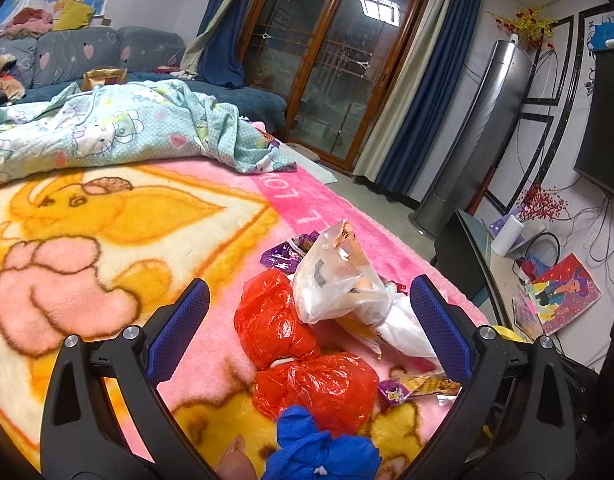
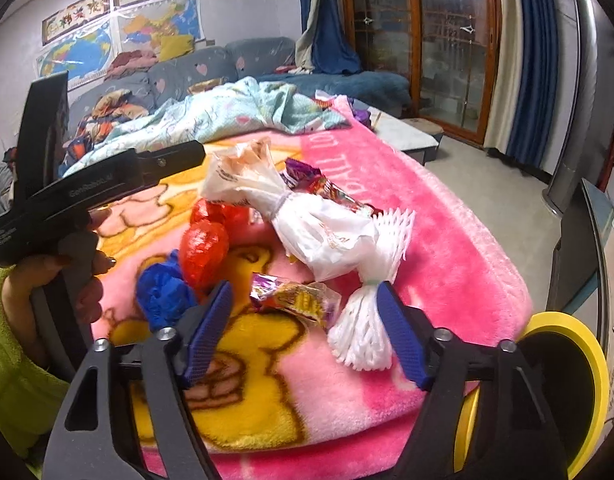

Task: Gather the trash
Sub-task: 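Grasp the white plastic bag with the left tool while the right tool grasps a purple candy wrapper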

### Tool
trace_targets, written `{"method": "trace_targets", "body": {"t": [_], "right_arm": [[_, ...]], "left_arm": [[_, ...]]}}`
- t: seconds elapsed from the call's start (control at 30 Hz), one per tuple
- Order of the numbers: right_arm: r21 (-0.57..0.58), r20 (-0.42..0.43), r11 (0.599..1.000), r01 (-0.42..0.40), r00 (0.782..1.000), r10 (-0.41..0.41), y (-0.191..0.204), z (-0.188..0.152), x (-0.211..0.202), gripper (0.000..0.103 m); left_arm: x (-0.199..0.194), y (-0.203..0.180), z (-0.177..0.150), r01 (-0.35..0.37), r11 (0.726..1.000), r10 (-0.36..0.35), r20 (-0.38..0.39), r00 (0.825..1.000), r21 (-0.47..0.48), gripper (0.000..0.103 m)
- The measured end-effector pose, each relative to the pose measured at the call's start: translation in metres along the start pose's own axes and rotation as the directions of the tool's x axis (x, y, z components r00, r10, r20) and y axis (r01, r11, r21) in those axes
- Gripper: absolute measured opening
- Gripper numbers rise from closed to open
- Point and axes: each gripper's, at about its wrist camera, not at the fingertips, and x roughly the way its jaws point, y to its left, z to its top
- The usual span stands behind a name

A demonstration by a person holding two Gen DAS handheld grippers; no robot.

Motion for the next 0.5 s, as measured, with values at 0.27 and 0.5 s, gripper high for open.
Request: {"method": "trace_targets", "body": {"t": [0.27,0.5], "right_arm": [[-0.003,-0.067,1.000,-0.027,0.997,0.027,-0.014,0.001,0.025,0.051],[-0.008,-0.091,0.998,-0.060,0.994,0.059,-0.014,0.001,0.033,0.028]], "left_arm": [[0.014,0.001,0.003,0.006,1.000,-0.006,-0.021,1.000,0.004,0.085],[0.028,-0.001,0.002,0.002,1.000,-0.001,-0.060,0.998,0.009,0.075]]}}
